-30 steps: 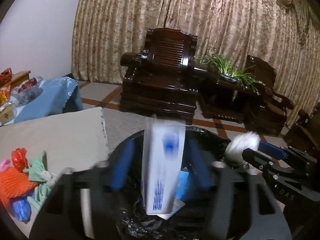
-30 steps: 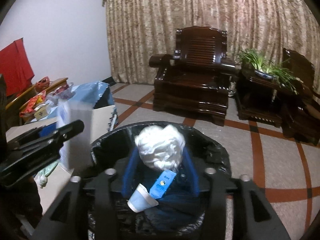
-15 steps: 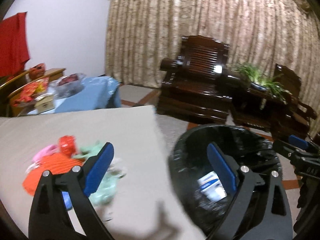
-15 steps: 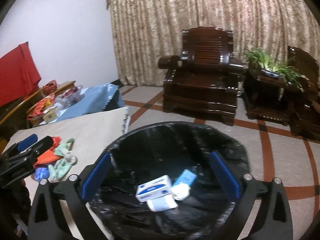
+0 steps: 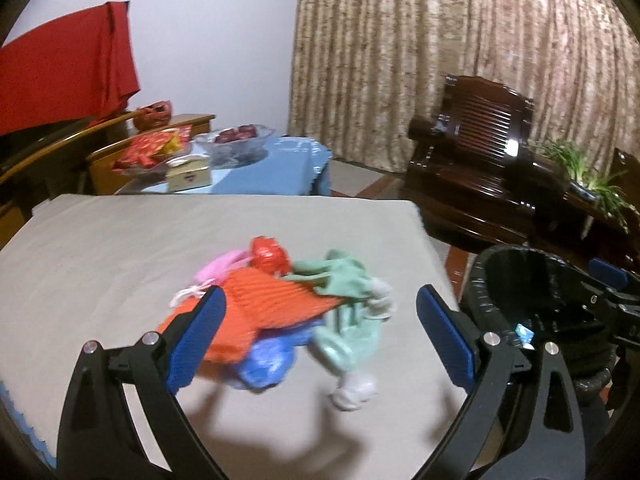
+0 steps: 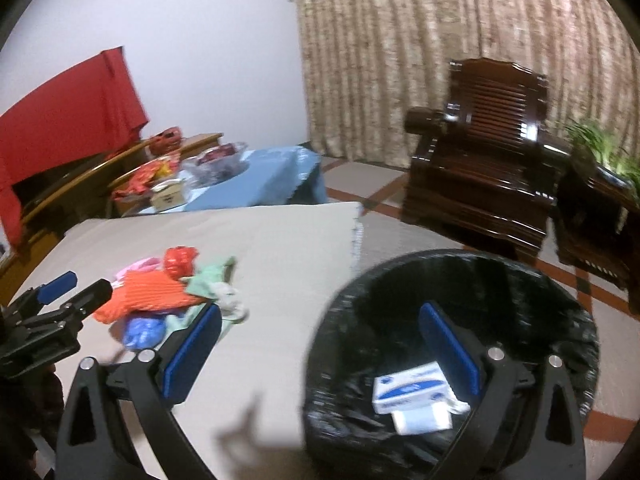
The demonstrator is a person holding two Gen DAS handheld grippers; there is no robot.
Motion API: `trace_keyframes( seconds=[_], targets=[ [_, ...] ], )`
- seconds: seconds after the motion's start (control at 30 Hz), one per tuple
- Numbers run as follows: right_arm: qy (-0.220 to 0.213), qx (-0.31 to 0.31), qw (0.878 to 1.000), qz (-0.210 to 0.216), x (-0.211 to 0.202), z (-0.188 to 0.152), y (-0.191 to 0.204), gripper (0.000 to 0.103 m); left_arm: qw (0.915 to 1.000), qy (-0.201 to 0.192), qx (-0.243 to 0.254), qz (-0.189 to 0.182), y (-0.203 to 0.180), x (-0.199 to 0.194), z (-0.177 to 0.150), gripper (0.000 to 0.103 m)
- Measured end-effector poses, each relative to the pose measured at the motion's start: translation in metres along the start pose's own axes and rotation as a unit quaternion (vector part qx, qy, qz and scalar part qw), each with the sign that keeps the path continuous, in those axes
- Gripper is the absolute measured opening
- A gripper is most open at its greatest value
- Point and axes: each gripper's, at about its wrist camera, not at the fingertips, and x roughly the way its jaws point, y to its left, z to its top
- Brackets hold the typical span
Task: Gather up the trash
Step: 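Return both grippers to the remaining trash pile on the table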
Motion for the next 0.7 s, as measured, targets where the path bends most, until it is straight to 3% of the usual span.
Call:
trace_keyframes(
  seconds=[0.37, 0.7],
  targets=[
    [0.005, -0.031, 0.999, 0.031, 0.02, 0.005, 0.044, 0.097, 0.9991, 0.006, -0.02, 0.036, 0.043, -0.004, -0.005, 0.093],
    [0.033, -0.055, 0.997, 0.05, 0.036, -0.02, 0.075, 0.097, 0.9975, 0.022, -0.023, 0.063, 0.066, -0.001, -0.028, 0.093]
  ],
)
